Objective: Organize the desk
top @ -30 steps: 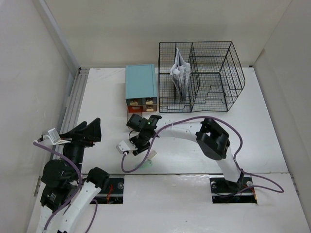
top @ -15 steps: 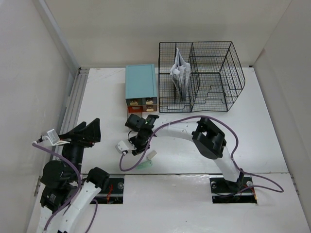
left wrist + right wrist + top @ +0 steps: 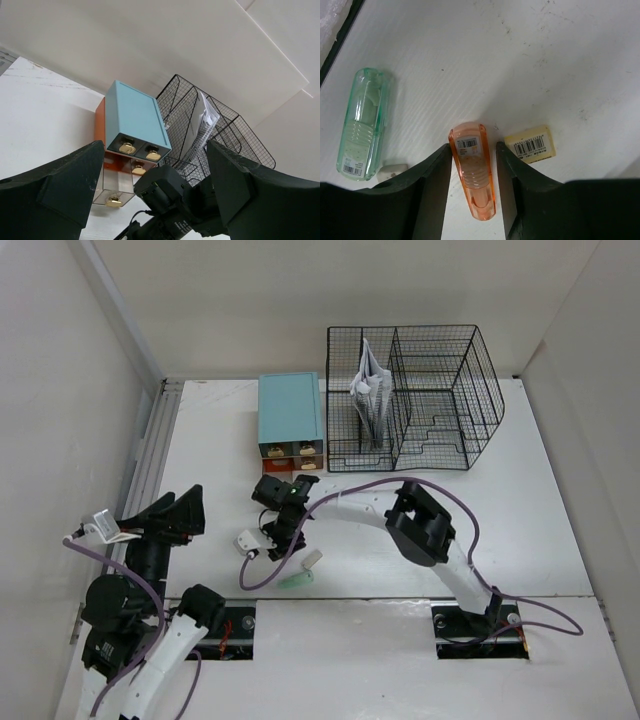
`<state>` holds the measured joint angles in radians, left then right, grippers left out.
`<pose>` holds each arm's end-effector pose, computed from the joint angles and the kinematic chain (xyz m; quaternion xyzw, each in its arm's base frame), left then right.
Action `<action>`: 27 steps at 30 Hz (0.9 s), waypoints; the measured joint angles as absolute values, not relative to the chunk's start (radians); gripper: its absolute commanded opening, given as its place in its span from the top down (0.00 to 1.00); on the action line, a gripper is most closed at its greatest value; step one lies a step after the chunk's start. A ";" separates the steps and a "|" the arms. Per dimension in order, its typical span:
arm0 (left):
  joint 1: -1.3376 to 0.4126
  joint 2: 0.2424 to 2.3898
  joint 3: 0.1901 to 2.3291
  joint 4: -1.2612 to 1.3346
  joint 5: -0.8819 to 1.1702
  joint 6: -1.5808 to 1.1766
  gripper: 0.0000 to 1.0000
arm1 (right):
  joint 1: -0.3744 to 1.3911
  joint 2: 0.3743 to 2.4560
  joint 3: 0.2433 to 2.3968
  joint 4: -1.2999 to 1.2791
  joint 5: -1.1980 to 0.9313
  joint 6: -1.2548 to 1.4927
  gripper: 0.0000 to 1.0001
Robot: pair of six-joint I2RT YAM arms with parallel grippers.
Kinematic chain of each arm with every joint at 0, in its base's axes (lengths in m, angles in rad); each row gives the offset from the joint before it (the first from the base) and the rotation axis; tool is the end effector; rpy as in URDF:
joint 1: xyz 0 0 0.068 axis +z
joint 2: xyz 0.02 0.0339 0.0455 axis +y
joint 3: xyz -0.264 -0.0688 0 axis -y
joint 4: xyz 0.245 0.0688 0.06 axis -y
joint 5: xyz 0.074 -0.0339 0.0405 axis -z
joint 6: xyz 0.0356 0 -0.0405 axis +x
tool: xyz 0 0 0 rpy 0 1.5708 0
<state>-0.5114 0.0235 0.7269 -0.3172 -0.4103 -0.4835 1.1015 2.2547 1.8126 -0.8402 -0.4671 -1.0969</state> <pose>0.0095 0.0110 0.3641 -0.1614 0.5489 -0.2877 0.7681 0.1956 0.4211 0.1661 -0.8728 0.4077 0.2293 0.1393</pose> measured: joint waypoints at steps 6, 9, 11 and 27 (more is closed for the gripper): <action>-0.511 0.016 0.727 -0.320 -0.414 -0.485 0.19 | 1.106 2.297 1.888 -0.919 -0.466 -1.122 0.54; -0.511 0.014 0.727 -0.320 -0.416 -0.487 0.19 | 1.113 2.305 1.905 -0.938 -0.466 -1.131 0.54; -0.511 0.014 0.727 -0.320 -0.416 -0.487 0.19 | 1.120 2.306 1.905 -0.944 -0.466 -1.134 0.62; -0.511 0.014 0.727 -0.320 -0.421 -0.487 0.19 | 1.142 2.292 1.972 -1.001 -0.393 -1.084 0.89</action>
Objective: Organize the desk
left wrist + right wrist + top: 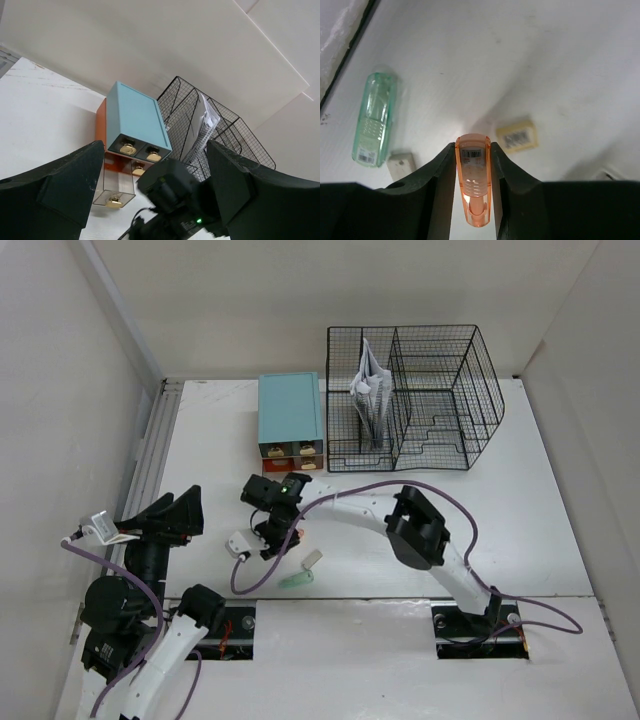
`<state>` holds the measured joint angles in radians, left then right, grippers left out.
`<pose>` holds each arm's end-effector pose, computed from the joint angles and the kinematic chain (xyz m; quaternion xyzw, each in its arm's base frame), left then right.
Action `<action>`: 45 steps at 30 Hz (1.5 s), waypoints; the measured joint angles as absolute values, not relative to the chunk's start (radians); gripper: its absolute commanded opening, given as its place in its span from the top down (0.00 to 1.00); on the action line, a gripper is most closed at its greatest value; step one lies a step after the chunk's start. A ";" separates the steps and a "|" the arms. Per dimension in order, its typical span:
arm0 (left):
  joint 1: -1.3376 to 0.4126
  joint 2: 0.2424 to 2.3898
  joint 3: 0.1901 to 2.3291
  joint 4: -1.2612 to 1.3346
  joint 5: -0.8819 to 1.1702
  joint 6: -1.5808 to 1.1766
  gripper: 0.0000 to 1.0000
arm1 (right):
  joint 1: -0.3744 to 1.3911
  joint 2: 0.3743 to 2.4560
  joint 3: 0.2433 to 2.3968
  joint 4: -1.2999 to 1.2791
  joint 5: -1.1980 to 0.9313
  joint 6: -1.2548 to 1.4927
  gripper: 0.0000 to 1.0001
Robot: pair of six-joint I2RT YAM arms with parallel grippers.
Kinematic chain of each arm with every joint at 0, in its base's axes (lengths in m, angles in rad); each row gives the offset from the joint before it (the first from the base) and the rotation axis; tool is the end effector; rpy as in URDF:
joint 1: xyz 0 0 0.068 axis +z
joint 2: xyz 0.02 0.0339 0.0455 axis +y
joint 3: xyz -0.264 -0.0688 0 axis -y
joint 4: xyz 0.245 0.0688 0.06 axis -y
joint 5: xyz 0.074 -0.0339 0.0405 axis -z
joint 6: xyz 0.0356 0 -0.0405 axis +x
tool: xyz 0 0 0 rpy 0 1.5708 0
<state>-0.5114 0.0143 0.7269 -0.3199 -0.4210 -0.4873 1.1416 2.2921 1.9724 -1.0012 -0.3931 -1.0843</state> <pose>0.0076 0.0124 0.3636 -0.1672 0.5454 -0.2875 0.7694 0.1841 0.4351 0.1881 -0.8836 0.4083 0.1972 0.1166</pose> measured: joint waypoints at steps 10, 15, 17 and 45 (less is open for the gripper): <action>-0.511 0.014 0.727 -0.326 -0.439 -0.488 0.19 | 1.116 2.042 2.000 -0.830 -0.354 -1.060 0.89; -0.511 0.014 0.727 -0.327 -0.448 -0.493 0.19 | 1.025 1.987 1.948 -0.681 -0.445 -1.015 0.89; -0.511 0.014 0.727 -0.328 -0.450 -0.495 0.19 | 0.980 2.007 1.948 -0.637 -0.496 -0.984 0.89; -0.511 0.014 0.727 -0.343 -0.480 -0.504 0.19 | 0.844 2.252 2.054 -0.533 -0.684 -0.786 0.49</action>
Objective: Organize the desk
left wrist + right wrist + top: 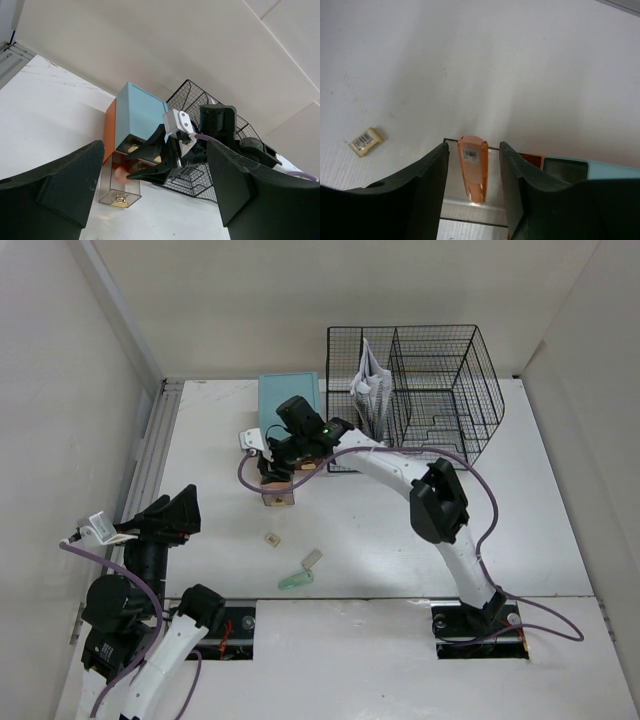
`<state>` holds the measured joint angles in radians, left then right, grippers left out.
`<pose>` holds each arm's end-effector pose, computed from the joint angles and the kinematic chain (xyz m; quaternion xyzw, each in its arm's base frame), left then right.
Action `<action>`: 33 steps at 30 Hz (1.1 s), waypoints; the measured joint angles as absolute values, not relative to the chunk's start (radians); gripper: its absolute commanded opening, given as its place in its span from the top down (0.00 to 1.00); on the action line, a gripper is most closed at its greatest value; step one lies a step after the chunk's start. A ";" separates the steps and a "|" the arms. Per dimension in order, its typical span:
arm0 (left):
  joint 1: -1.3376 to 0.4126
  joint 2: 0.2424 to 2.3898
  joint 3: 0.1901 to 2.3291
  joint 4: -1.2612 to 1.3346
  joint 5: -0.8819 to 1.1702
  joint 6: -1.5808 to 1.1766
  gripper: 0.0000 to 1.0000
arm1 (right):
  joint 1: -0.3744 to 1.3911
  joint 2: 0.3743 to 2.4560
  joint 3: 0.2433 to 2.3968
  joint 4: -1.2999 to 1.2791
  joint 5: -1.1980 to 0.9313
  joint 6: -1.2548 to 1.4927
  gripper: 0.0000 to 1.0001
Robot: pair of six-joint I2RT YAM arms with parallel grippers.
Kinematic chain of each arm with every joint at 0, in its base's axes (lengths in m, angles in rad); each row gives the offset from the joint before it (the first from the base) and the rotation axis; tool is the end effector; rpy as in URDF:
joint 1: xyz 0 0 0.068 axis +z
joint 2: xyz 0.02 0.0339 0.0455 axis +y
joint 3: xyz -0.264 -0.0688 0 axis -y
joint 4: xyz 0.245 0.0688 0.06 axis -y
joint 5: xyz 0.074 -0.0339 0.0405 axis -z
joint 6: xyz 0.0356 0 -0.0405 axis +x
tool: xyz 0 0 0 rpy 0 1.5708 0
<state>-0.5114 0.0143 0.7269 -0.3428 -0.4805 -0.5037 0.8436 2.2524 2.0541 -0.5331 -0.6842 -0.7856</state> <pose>0.0086 0.0140 0.3610 -0.1942 0.5496 -0.2720 0.7657 0.3249 0.3989 0.2612 -0.7196 0.4909 0.3174 0.3748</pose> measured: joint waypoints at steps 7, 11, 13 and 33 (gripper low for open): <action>-0.511 0.014 0.727 -0.342 -0.480 -0.505 0.19 | 0.839 2.252 2.046 -0.529 -0.668 -0.788 0.57; -0.511 0.014 0.727 -0.343 -0.480 -0.505 0.19 | 0.838 2.216 1.999 -0.537 -0.672 -0.798 0.87; -0.511 0.014 0.727 -0.343 -0.480 -0.505 0.19 | 0.841 2.163 1.948 -0.591 -0.695 -0.846 0.88; -0.511 0.014 0.727 -0.342 -0.479 -0.505 0.19 | 1.193 1.906 1.297 -0.563 -0.468 -0.848 0.63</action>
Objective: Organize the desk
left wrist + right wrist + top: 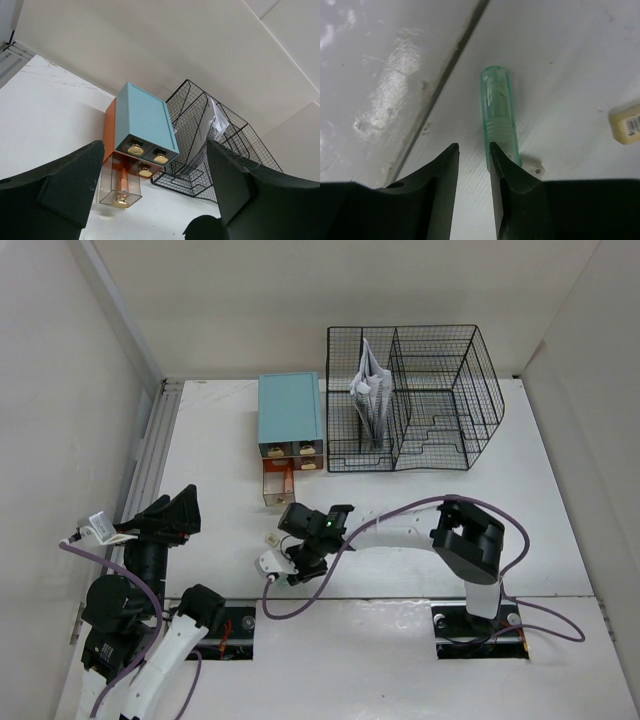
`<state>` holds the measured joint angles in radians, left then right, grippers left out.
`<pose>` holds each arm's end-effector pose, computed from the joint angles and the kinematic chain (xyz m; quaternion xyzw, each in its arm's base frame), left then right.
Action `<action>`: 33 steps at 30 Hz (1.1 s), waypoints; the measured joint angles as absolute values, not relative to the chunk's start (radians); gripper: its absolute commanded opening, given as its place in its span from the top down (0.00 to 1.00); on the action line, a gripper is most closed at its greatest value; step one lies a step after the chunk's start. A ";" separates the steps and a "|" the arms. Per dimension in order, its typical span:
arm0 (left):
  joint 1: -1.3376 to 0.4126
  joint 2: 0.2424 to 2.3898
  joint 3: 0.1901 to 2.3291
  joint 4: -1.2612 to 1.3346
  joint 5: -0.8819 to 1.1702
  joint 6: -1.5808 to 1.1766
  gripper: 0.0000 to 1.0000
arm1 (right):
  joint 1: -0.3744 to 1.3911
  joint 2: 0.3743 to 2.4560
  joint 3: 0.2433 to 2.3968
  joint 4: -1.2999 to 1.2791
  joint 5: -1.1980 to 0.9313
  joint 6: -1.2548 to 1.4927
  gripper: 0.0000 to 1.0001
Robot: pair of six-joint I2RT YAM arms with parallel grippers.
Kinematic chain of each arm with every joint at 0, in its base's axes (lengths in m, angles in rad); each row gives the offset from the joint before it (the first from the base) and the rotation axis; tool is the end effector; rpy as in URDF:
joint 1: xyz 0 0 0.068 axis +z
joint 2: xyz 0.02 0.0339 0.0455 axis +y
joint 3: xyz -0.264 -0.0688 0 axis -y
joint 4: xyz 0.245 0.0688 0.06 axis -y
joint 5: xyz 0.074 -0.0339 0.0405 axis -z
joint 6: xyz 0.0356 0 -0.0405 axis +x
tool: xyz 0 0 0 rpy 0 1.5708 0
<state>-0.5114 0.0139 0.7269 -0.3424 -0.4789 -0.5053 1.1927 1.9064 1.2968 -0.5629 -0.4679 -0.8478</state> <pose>0.0085 0.0140 0.3611 -0.1941 0.5492 -0.2732 0.7655 0.1265 0.3621 0.1742 -0.8366 0.4598 0.2569 0.1506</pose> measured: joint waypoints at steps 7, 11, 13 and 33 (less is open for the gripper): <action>-0.511 0.014 0.727 -0.342 -0.479 -0.505 0.19 | 1.192 1.906 1.311 -0.490 -0.416 -0.760 0.61; -0.511 0.014 0.727 -0.342 -0.479 -0.505 0.19 | 1.193 1.908 1.329 -0.485 -0.402 -0.736 0.58; -0.511 0.014 0.727 -0.342 -0.479 -0.505 0.19 | 1.193 1.917 1.347 -0.486 -0.399 -0.728 0.58; -0.511 0.014 0.727 -0.342 -0.479 -0.505 0.19 | 1.239 1.966 1.372 -0.490 -0.366 -0.708 0.51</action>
